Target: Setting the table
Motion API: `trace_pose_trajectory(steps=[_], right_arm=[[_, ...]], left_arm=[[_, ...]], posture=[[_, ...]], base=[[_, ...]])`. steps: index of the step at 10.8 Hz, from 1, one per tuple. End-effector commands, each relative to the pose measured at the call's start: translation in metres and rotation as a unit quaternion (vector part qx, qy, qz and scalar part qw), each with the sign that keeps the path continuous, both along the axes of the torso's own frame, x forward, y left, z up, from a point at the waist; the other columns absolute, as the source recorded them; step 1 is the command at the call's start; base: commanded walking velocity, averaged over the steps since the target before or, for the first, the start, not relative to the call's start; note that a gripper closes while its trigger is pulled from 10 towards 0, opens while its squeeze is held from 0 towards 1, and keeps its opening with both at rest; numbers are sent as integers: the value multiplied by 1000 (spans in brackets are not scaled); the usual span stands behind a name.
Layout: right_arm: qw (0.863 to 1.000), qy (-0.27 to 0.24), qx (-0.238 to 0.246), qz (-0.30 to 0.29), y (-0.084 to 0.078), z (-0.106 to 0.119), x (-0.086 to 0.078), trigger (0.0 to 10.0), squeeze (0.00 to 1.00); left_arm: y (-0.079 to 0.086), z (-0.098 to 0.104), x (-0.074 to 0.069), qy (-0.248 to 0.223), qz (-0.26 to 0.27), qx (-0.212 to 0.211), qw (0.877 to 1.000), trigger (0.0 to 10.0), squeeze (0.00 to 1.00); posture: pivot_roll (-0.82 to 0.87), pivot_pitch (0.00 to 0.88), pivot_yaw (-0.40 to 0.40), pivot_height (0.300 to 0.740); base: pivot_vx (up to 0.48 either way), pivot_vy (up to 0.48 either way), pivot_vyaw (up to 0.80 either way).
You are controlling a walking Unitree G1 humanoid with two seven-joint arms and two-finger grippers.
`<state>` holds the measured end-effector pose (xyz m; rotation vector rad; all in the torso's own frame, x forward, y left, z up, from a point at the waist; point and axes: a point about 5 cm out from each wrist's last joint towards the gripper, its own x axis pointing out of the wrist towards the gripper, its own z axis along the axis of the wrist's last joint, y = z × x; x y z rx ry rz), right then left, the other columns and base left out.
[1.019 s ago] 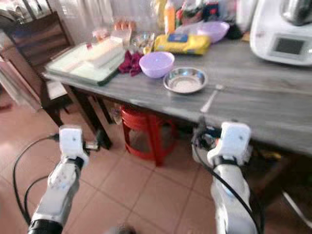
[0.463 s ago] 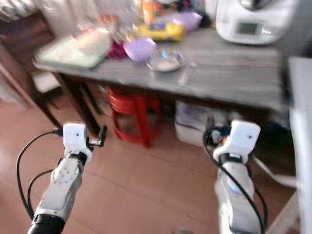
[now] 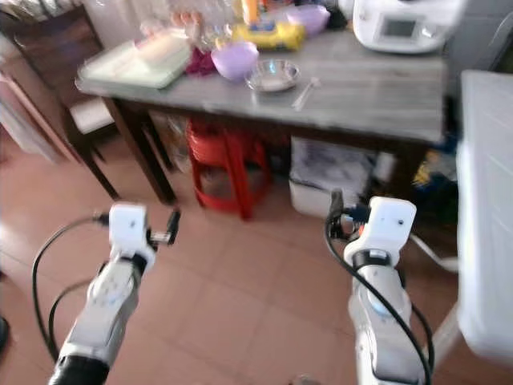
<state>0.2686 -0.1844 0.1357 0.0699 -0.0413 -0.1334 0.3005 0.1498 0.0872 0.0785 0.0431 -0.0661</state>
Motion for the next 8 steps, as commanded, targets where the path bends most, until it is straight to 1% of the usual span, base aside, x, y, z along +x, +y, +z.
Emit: trace_pose_trajectory(steps=[1,3,4,5,6,7,8], right_arm=[[1000,-3,10,17,7,2,1,10000,0],[1000,-18,0,17,4,7,2,10000,0],[1000,-18,8,17,3,9,4,10000,0],[1000,-11,10,21,5,8,5,10000,0],[999,-20,6,24,5,12,6,10000,0],[997,-61,-34,32,7,27,5,10000,0],[995,-80,-44,30,9,36,4,10000,0]], left_arm=[[7,-2,-1,3,-4,7,1000,10000,0],[-2,2,-3,-9,-46,-30,998,10000,0],[-5,2,-4,-8,-51,-26,998,10000,0],[-8,5,-3,-14,-64,-31,997,10000,0],[-8,7,-3,-16,-68,-36,997,10000,0],[-9,17,-3,-36,-74,-45,996,10000,0],[-11,28,-2,-67,-80,-37,994,10000,0]], posture=[[-130,88,112,740],[-135,85,112,740],[-128,85,109,740],[-126,87,105,740],[-124,87,106,740],[-124,87,108,740],[-124,84,110,740]], base=[[0,0,0],[0,0,0],[0,0,0],[0,0,0],[0,0,-781],[0,0,-438],[0,0,0]])
